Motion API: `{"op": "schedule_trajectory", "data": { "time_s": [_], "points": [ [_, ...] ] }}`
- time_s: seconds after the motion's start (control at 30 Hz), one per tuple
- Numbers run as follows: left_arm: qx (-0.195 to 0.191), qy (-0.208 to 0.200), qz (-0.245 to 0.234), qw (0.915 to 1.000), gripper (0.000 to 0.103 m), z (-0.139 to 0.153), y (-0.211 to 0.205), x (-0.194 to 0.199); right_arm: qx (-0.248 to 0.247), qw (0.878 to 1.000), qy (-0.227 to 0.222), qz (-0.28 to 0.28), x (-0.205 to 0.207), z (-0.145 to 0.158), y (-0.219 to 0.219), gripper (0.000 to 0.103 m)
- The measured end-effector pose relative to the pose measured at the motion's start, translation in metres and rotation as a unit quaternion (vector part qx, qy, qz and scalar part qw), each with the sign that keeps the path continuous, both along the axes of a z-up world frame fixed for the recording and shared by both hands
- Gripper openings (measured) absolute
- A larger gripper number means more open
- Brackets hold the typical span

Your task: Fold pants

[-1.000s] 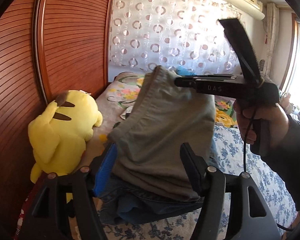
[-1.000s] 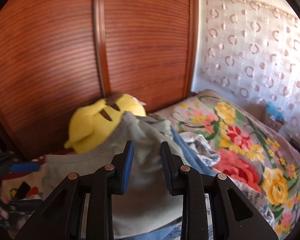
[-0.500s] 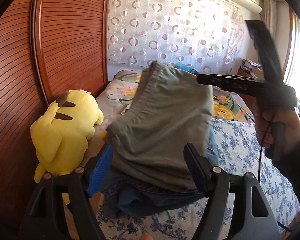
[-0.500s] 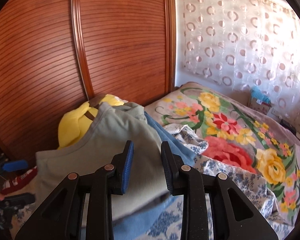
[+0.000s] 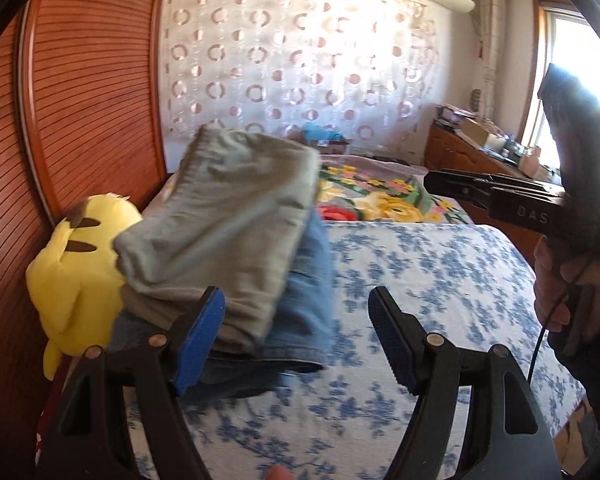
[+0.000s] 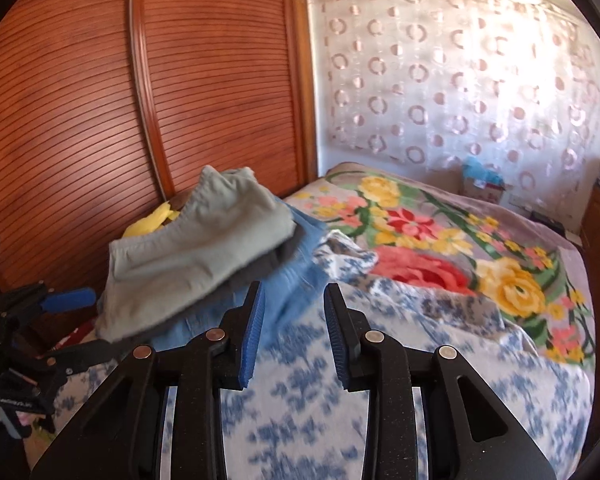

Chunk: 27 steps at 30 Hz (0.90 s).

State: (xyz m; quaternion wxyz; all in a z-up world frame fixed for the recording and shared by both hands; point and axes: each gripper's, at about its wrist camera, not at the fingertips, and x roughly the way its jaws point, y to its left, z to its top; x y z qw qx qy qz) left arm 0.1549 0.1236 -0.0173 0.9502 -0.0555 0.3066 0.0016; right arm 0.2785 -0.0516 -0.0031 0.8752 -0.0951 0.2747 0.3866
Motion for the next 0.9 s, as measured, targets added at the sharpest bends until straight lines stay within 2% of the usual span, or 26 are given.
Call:
{"op": "schedule_trajectory", "data": {
  "time_s": [0.27, 0.43, 0.73, 0.9],
  "points": [
    [0.011, -0.014, -0.042, 0.999, 0.075, 0.012, -0.051, -0.013, 0.016, 0.999, -0.015, -0.035, -0.041, 0.009, -0.063, 0.034],
    [0.012, -0.028, -0.056, 0.998, 0.075, 0.02, -0.078, -0.026, 0.026, 0.997, -0.023, -0.066, -0.067, 0.011, -0.101, 0.04],
    [0.033, -0.052, -0.067, 0.9959, 0.076, 0.035, -0.119, -0.055, 0.037, 0.99, -0.04, -0.131, -0.115, 0.008, -0.156, 0.058],
    [0.043, -0.059, -0.06, 0.9955, 0.076, 0.039, -0.136, -0.069, 0.04, 0.984, -0.055, -0.163, -0.138, 0.008, -0.176, 0.074]
  ]
}}
